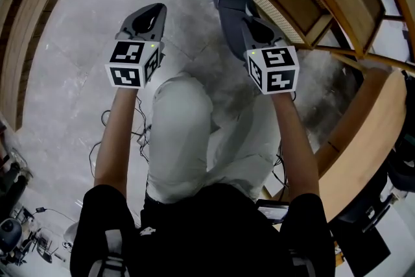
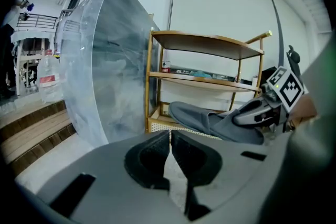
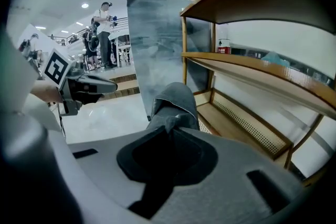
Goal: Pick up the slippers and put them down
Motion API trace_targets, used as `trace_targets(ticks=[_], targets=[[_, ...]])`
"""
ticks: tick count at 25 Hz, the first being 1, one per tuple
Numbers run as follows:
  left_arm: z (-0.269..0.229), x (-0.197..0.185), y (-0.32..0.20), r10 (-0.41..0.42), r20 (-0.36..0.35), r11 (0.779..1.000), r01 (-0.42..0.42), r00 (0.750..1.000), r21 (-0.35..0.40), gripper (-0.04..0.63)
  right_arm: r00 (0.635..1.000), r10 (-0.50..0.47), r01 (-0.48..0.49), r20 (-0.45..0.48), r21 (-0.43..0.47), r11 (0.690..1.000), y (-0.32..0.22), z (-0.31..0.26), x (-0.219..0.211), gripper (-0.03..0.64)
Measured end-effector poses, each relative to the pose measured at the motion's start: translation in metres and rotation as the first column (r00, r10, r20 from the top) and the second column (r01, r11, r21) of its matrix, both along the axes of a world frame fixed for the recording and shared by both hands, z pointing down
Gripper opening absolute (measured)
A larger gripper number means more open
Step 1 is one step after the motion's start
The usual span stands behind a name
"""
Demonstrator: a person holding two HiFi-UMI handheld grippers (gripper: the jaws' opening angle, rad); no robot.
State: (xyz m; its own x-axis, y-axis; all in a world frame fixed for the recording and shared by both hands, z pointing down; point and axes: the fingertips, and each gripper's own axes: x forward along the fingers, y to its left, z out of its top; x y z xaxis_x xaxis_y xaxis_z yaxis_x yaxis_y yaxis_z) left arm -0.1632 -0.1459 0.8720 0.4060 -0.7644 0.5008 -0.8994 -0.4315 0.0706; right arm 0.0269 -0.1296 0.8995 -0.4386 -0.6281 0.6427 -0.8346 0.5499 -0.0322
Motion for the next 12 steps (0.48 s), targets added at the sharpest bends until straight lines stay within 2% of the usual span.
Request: trace_targets(ticks=[12], targets=[[0.049, -0.005, -0.003, 0.011, 0.019, 1.0, -0.011, 1.0, 0.005, 0.012, 1.0, -0.014, 0.014, -0.001, 0.033, 0.999, -0.003, 0.042, -0.003, 0.021]])
